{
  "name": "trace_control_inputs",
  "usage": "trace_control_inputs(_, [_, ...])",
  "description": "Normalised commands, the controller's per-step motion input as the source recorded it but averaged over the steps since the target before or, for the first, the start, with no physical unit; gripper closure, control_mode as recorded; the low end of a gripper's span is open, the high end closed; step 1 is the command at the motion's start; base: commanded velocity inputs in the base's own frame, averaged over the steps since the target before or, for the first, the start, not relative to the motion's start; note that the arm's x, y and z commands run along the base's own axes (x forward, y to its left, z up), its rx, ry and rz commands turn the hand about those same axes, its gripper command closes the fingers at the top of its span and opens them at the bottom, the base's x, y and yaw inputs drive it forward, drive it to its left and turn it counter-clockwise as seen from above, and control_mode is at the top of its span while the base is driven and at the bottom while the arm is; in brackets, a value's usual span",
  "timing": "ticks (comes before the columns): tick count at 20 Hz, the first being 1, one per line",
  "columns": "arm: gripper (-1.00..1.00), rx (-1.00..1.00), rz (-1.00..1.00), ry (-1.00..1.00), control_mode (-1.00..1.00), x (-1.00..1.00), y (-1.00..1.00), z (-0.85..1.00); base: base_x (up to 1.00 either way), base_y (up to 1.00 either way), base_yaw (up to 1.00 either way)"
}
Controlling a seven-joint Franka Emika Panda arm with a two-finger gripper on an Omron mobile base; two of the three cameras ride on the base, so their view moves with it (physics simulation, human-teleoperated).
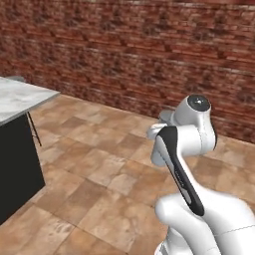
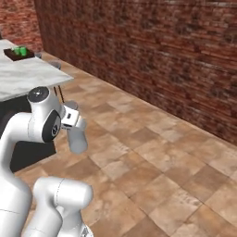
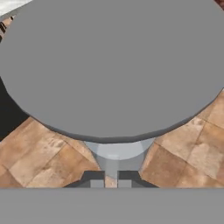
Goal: There is a tray on the dining counter. Grab the cup, mug, and pitcher and place them on the tray. The pitcher may be placed next to the tray if it cannot fit the tray.
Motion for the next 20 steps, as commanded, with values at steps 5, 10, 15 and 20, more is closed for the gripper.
trace_control_inputs(5, [1.00,0.00,0.00,0.00,1.00,0.00,0.00,0.00,1.00,-0.17,0.00])
trace_control_inputs(10, [1.00,0.00,0.00,0.00,1.00,0.00,0.00,0.00,1.00,-0.46,0.05])
trace_control_inputs(15, [1.00,0.00,0.00,0.00,1.00,0.00,0.00,0.00,1.00,-0.70,0.23])
trace_control_inputs(20, [1.00,0.00,0.00,0.00,1.00,0.00,0.00,0.00,1.00,-0.55,0.42])
